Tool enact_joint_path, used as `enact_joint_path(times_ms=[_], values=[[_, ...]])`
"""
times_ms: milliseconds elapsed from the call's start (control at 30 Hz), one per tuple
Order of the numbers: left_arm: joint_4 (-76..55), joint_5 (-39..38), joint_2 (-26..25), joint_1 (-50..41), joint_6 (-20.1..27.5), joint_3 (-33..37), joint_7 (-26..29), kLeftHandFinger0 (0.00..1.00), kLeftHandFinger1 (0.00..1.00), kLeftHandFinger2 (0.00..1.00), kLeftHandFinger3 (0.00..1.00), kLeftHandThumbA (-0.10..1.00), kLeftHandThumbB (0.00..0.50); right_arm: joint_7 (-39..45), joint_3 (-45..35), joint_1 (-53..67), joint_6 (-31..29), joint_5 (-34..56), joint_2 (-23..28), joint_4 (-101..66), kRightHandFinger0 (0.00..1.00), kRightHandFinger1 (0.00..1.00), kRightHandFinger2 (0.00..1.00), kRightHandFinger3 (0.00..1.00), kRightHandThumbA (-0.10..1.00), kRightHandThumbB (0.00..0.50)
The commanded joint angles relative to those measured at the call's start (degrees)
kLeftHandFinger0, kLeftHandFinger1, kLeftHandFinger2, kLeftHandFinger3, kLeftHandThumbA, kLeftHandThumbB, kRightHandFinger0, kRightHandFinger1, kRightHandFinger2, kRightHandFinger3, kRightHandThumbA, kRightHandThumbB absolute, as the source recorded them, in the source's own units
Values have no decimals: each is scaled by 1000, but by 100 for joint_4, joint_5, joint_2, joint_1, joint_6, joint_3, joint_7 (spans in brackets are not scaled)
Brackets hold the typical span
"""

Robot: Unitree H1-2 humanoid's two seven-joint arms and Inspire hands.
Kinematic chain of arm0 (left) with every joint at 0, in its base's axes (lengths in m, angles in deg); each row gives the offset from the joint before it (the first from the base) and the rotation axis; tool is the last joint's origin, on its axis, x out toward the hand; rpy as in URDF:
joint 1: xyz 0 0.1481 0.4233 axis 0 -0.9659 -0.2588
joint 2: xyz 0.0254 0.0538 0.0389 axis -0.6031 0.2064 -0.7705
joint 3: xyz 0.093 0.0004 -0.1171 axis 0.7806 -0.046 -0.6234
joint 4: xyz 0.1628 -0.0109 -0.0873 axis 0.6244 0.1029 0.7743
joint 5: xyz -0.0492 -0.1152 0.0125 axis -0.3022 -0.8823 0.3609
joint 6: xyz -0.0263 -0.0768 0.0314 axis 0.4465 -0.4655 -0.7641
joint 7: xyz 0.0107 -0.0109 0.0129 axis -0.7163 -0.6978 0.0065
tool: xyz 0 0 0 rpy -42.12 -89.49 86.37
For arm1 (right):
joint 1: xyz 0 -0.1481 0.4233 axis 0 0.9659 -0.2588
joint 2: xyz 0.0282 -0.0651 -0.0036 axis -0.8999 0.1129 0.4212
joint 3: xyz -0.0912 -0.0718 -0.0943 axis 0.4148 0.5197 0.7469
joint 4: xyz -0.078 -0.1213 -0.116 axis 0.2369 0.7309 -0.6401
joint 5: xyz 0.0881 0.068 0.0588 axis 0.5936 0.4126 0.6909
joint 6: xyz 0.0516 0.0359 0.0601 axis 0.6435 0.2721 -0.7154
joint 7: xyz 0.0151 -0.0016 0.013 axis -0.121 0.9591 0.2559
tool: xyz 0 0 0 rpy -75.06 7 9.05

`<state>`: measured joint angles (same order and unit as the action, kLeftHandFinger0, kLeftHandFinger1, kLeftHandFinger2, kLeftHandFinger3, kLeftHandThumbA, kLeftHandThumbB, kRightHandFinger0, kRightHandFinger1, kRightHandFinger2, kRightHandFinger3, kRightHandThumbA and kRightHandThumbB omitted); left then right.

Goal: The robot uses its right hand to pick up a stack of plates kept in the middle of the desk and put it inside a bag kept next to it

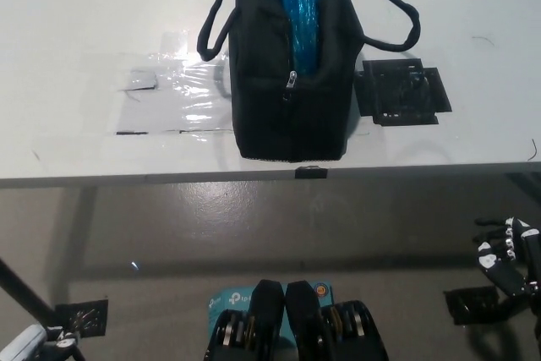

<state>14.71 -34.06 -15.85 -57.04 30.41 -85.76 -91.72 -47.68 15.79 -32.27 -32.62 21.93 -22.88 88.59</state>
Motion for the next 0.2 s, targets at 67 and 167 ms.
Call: enact_joint_path(times_ms=[67, 167], values=[[-211, 47, -68, 40, -78, -13, -104, 737, 822, 935, 1000, 722, 115, -184, 47, -57, -34, -22, 137, -215, 282, 367, 476, 605, 305, 228], [-202, 76, -55, 44, -78, -33, -125, 738, 821, 929, 1000, 737, 136, -181, 57, -56, 61, -28, 137, -245, 290, 373, 490, 629, 312, 233]])
